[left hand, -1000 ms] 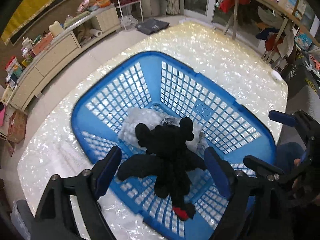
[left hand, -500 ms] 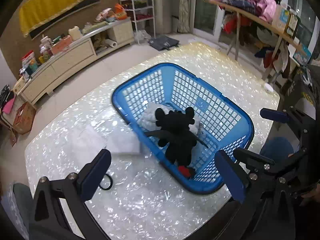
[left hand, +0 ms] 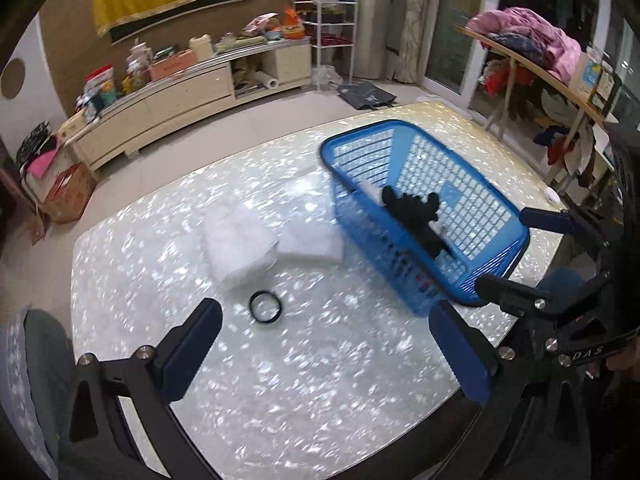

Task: Organize soft objects
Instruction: 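Withdraw the left gripper while the right gripper reaches the black rubber ring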

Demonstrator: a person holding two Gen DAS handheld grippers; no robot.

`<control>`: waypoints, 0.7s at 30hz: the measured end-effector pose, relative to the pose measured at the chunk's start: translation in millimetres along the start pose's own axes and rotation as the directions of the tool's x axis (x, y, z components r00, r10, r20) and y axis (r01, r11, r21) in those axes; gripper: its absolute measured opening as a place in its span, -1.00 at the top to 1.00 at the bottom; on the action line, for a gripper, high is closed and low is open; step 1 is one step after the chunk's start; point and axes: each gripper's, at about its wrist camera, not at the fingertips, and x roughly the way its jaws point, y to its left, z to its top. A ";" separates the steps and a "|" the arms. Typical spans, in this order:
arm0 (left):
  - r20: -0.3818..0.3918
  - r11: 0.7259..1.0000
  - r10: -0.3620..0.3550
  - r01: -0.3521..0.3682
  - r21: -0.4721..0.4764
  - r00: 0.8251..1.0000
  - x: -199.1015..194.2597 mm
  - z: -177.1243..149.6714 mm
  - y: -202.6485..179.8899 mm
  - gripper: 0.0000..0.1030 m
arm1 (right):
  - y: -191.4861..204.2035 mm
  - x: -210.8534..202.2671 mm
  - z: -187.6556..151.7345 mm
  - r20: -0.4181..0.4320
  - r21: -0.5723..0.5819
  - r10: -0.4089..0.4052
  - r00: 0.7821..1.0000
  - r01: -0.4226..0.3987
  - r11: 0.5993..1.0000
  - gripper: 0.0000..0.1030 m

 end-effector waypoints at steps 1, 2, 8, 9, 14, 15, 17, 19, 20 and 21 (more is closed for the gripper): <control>-0.003 1.000 0.006 -0.006 -0.010 1.000 -0.6 -3.2 5.2 -0.99 | 5.3 4.2 2.5 -0.007 -0.015 0.003 1.000 -0.004 1.000 -1.00; -0.007 1.000 0.012 -0.012 -0.024 1.000 -1.1 -7.2 12.2 -0.99 | 10.8 7.5 5.0 -0.014 -0.031 0.008 1.000 -0.008 0.999 -1.00; -0.020 0.995 0.030 -0.032 -0.096 0.999 -1.9 -25.1 46.2 -0.99 | 41.9 33.7 24.6 -0.056 -0.123 0.054 0.997 -0.061 0.991 -1.00; -0.022 0.994 0.035 -0.038 -0.106 0.999 -1.1 -28.2 51.7 -0.99 | 46.3 36.1 26.9 -0.058 -0.133 0.062 0.996 -0.069 0.989 -1.00; -0.051 0.986 0.056 -0.063 -0.155 0.997 8.4 -41.3 79.8 -0.99 | 74.0 58.1 37.3 -0.088 -0.190 0.130 0.988 -0.145 0.971 -1.00; -0.056 0.985 0.058 -0.066 -0.160 0.997 9.7 -43.1 82.9 -0.99 | 79.2 64.3 38.5 -0.100 -0.198 0.133 0.986 -0.150 0.969 -1.00; -0.069 0.982 0.064 -0.075 -0.174 0.996 14.9 -48.7 92.1 -0.99 | 87.7 79.8 40.8 -0.124 -0.213 0.128 0.984 -0.152 0.965 -1.00; -0.084 0.979 0.059 -0.074 -0.191 0.995 21.6 -54.6 101.9 -0.99 | 93.5 94.6 40.9 -0.152 -0.221 0.127 0.980 -0.159 0.962 -1.00; -0.088 0.978 0.055 -0.072 -0.197 0.995 24.6 -57.0 105.5 -0.99 | 97.9 104.0 40.8 -0.168 -0.225 0.124 0.978 -0.161 0.961 -1.00; -0.092 0.976 0.051 -0.069 -0.205 0.995 29.1 -60.0 110.1 -0.99 | 101.2 109.8 40.6 -0.179 -0.229 0.122 0.976 -0.162 0.960 -1.00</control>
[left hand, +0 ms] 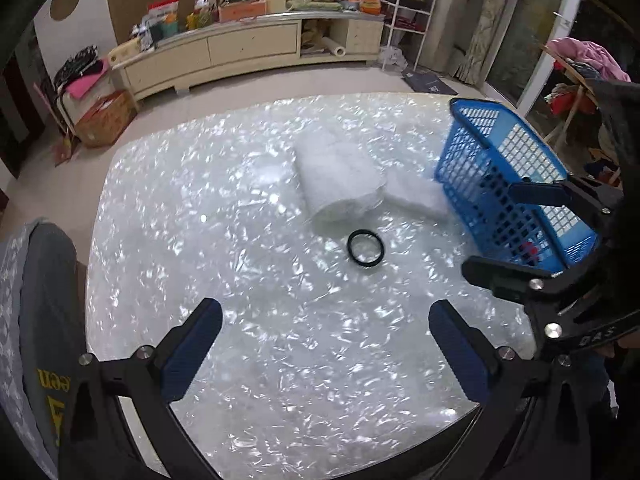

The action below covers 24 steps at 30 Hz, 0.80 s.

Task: Organize soft objects
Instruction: 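Withdraw the left gripper while the right gripper reaches the black rubber ring, then grasp the black ring and carry it over the basket with the right gripper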

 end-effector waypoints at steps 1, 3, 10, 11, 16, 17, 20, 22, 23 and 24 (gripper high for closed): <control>-0.004 1.000 -0.002 0.002 -0.005 1.000 3.9 -1.1 3.2 -0.99 | 1.7 7.9 1.7 -0.013 -0.004 0.001 1.000 -0.001 1.000 -1.00; -0.019 1.000 -0.003 0.003 -0.019 1.000 14.6 -3.4 10.5 -0.99 | 3.9 23.3 3.1 -0.041 -0.008 -0.005 0.999 0.005 1.000 -1.00; -0.064 0.998 -0.024 0.020 -0.061 0.998 56.5 -2.5 27.0 -0.99 | -0.8 66.0 14.6 -0.109 0.001 -0.037 0.993 0.037 0.999 -0.78; -0.068 0.998 -0.024 0.020 -0.061 0.997 61.1 -2.4 27.3 -0.99 | -2.1 73.6 15.9 -0.124 0.011 -0.033 0.992 0.035 0.999 -0.70; -0.080 0.998 -0.032 0.027 -0.062 0.996 82.9 -1.1 31.1 -0.99 | -1.5 104.8 18.7 -0.174 0.025 -0.037 0.984 0.042 0.999 -0.64; -0.083 0.998 -0.031 0.026 -0.061 0.996 85.8 -0.3 32.4 -0.99 | -2.8 109.9 19.3 -0.181 0.032 -0.037 0.983 0.043 0.999 -0.55; -0.083 0.999 -0.029 0.025 -0.048 0.996 92.2 3.6 33.9 -0.99 | -5.3 125.8 22.0 -0.199 0.040 -0.037 0.979 0.045 0.998 -0.41; -0.085 0.999 -0.028 0.025 -0.039 0.996 97.5 6.7 33.4 -0.99 | -7.2 133.8 23.6 -0.207 0.042 -0.033 0.978 0.043 0.998 -0.32; -0.085 0.999 -0.028 0.024 -0.039 0.996 99.4 7.7 33.7 -0.99 | -7.0 139.3 24.6 -0.215 0.042 -0.033 0.976 0.043 0.998 -0.24; -0.085 0.999 -0.027 0.024 -0.040 0.996 101.2 8.6 35.0 -0.99 | -6.6 144.2 25.9 -0.220 0.042 -0.032 0.975 0.042 0.998 -0.17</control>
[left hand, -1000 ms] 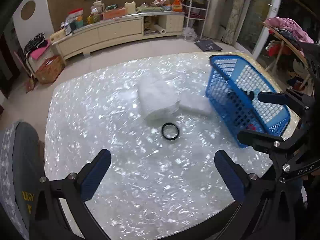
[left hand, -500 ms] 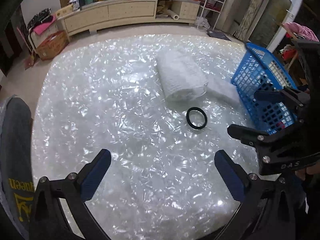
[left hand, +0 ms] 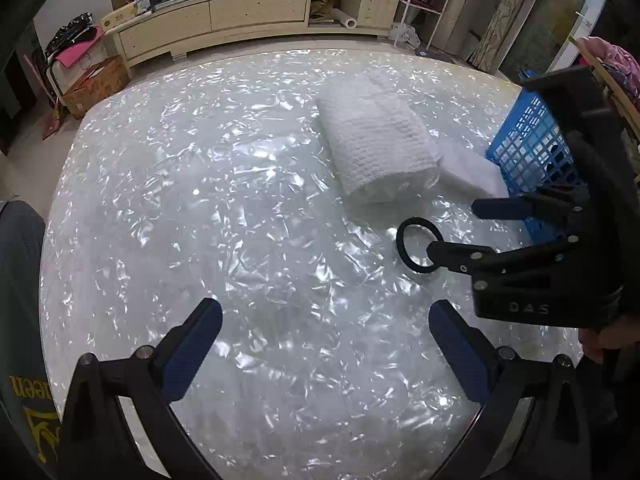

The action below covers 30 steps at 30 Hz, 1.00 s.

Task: Organize soft objects
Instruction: 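Grasp the black ring and carry it over the basket with the right gripper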

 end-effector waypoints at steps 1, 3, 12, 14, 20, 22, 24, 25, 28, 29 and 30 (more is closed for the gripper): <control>0.001 1.000 -0.001 0.001 -0.001 1.000 1.1 0.6 0.6 -0.99 | 0.4 4.4 1.6 -0.006 -0.002 -0.001 1.000 0.001 1.000 -0.13; 0.000 1.000 -0.001 0.001 -0.004 1.000 2.9 1.4 2.5 -0.99 | 2.2 12.1 4.9 -0.015 -0.003 -0.006 1.000 0.006 1.000 -0.02; 0.001 0.999 -0.012 0.012 -0.042 1.000 5.7 1.9 16.8 -0.99 | 22.9 24.0 10.8 -0.008 -0.058 -0.007 1.000 0.006 0.998 0.74; 0.005 0.999 -0.022 0.023 -0.045 1.000 4.7 1.8 18.0 -0.99 | 32.9 25.5 9.8 -0.009 -0.082 -0.007 1.000 0.006 0.997 0.89; 0.057 0.999 -0.035 0.036 -0.016 0.998 -7.3 1.8 17.5 -0.99 | 45.6 27.0 4.5 -0.015 -0.084 -0.008 1.000 0.006 0.996 0.92; 0.082 0.999 -0.038 0.040 -0.019 0.996 -13.6 2.5 17.8 -0.99 | 48.1 22.2 1.1 -0.008 -0.073 -0.004 1.000 0.003 0.997 0.92; 0.093 0.998 -0.057 0.059 -0.023 0.994 -18.9 2.8 18.2 -0.99 | 48.1 13.3 -2.1 0.008 -0.064 0.001 1.000 0.000 0.998 0.92; 0.091 0.997 -0.073 0.075 -0.019 0.993 -21.4 3.5 17.7 -0.99 | 42.7 7.6 -5.9 0.015 -0.062 0.004 1.000 -0.003 0.998 0.92; 0.094 0.998 -0.051 0.053 -0.017 0.994 -29.0 2.7 13.8 -0.99 | 39.3 -13.9 -11.7 0.043 -0.055 0.022 0.999 -0.020 0.998 0.92; 0.098 0.999 -0.039 0.040 -0.015 0.994 -30.2 3.2 12.9 -0.99 | 37.9 -21.7 -16.1 0.052 -0.052 0.037 0.998 -0.035 0.998 0.92; 0.097 1.000 -0.027 0.028 -0.012 0.995 -31.6 3.6 11.0 -0.99 | 35.5 -28.2 -19.5 0.059 -0.047 0.055 0.997 -0.052 0.998 0.92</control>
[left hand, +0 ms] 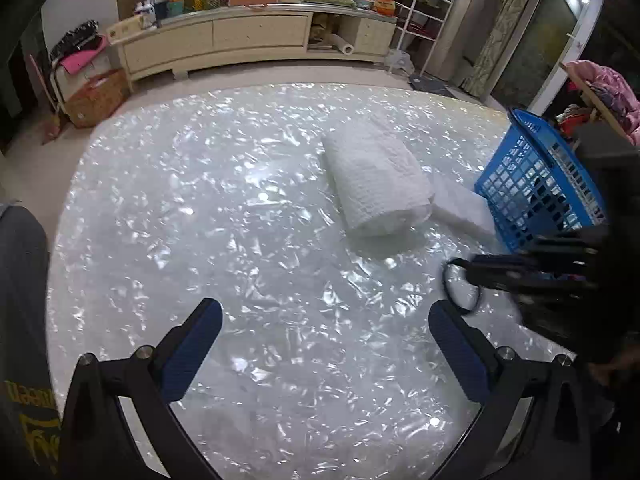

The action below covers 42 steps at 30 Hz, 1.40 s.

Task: Organize soft objects
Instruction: 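Grasp the black ring and carry it over the basket with the right gripper, then drop the ring into the basket with the right gripper while the left gripper grasps the white waffle towel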

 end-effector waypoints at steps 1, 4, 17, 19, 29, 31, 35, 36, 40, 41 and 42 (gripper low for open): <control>-0.007 1.000 0.000 0.000 0.002 1.000 0.5 0.3 -1.0 -0.99 | -3.8 -9.5 -6.5 0.010 0.010 0.018 1.000 -0.018 1.000 0.92; -0.033 1.000 -0.006 0.007 0.024 0.999 1.6 2.6 -8.1 -0.99 | -8.4 -34.6 -18.2 0.047 0.010 0.016 0.999 -0.017 1.000 0.92; -0.128 0.999 -0.047 0.045 -0.016 0.991 24.1 43.8 -22.1 -0.99 | -79.9 -123.0 -61.5 0.163 0.087 -0.057 0.985 0.043 0.995 0.91; -0.130 0.999 -0.047 0.046 -0.008 0.990 30.3 53.4 -25.0 -0.99 | -90.8 -127.6 -67.9 0.166 0.109 -0.073 0.983 0.055 0.992 0.91; -0.163 0.996 -0.073 0.064 -0.061 0.984 82.1 92.0 -20.3 -0.99 | -131.8 -146.1 -94.5 0.176 0.199 -0.098 0.980 0.062 0.978 0.91; -0.173 0.997 -0.058 0.048 -0.058 0.983 92.4 97.1 -21.8 -0.99 | -139.4 -149.9 -98.3 0.174 0.213 -0.097 0.980 0.059 0.975 0.91; -0.191 0.997 -0.043 0.030 -0.070 0.981 113.7 102.6 -23.5 -0.98 | -146.8 -148.5 -101.9 0.174 0.239 -0.095 0.980 0.051 0.970 0.91; -0.183 0.997 -0.034 0.020 -0.080 0.982 118.3 103.9 -23.4 -0.92 | -148.4 -148.9 -103.5 0.174 0.244 -0.093 0.980 0.048 0.969 0.91; -0.189 0.995 -0.021 0.002 -0.099 0.982 132.3 106.9 -21.4 -0.84 | -153.9 -149.9 -107.2 0.174 0.259 -0.091 0.981 0.043 0.965 0.91; -0.192 0.995 -0.019 0.000 -0.099 0.981 134.8 107.7 -22.0 -0.83 | -157.2 -150.8 -108.6 0.175 0.262 -0.090 0.980 0.042 0.964 0.91; -0.199 0.995 -0.016 -0.005 -0.103 0.980 138.9 108.2 -22.1 -0.79 | -158.9 -151.0 -109.7 0.178 0.267 -0.092 0.980 0.042 0.963 0.91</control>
